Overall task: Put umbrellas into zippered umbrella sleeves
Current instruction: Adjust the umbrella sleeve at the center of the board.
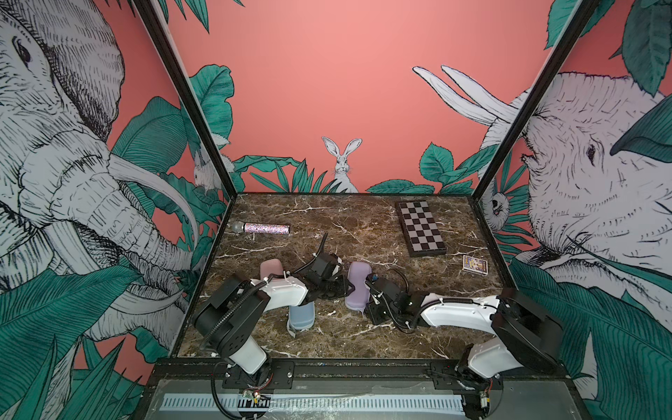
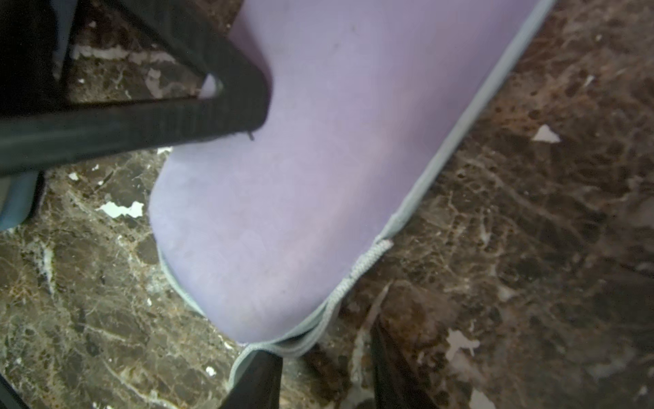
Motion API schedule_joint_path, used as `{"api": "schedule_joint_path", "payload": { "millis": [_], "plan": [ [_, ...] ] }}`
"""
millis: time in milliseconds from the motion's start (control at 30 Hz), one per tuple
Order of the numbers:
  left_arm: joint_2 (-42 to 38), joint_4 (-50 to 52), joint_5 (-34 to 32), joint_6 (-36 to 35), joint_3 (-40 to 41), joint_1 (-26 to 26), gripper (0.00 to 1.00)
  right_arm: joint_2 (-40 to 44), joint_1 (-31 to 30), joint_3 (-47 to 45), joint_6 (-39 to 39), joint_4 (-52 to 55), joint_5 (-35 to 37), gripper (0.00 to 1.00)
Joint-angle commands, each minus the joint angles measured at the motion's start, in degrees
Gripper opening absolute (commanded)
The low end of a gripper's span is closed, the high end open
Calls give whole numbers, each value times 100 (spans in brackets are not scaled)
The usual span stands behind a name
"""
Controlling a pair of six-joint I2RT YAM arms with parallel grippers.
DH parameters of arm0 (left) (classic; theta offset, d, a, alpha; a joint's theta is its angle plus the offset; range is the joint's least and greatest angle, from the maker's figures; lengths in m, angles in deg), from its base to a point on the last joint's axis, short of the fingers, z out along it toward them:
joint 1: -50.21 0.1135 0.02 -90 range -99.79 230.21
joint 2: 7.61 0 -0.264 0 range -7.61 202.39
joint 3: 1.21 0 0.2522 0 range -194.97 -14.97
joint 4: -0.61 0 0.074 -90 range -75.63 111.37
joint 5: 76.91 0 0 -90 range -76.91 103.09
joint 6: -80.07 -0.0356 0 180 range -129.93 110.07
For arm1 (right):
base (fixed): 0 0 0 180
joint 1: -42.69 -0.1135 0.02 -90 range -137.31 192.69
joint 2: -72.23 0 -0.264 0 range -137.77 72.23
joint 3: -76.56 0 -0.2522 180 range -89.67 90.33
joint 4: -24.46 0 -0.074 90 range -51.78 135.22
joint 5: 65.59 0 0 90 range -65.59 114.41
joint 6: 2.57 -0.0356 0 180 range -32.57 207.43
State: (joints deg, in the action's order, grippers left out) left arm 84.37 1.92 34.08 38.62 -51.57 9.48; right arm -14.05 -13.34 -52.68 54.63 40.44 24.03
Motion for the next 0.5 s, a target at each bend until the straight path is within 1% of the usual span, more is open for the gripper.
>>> {"api": "schedule_joint_path", "payload": {
  "millis": [0,67,133,233,300,367,467],
  "plan": [
    [315,76,122,345,472,-137,26,-74,-13,54,50,-450,157,40],
    [168,66,-46,518,666,-117,24,227,103,-6,67,52,471,42],
    [-17,52,-262,780,857,-119,24,656,305,-83,31,512,425,45],
    [-225,-307,-482,1384,1238,-133,28,1330,389,-206,-93,724,-12,54],
    [-299,-563,-563,1727,1427,-151,28,1577,346,-185,-387,758,-381,60],
    [-340,-645,-624,1919,1480,-192,28,1590,149,-193,-698,542,-511,63],
    [-409,-542,-772,2017,1400,-313,28,1224,-70,-36,-783,319,-471,63]
  ]
}}
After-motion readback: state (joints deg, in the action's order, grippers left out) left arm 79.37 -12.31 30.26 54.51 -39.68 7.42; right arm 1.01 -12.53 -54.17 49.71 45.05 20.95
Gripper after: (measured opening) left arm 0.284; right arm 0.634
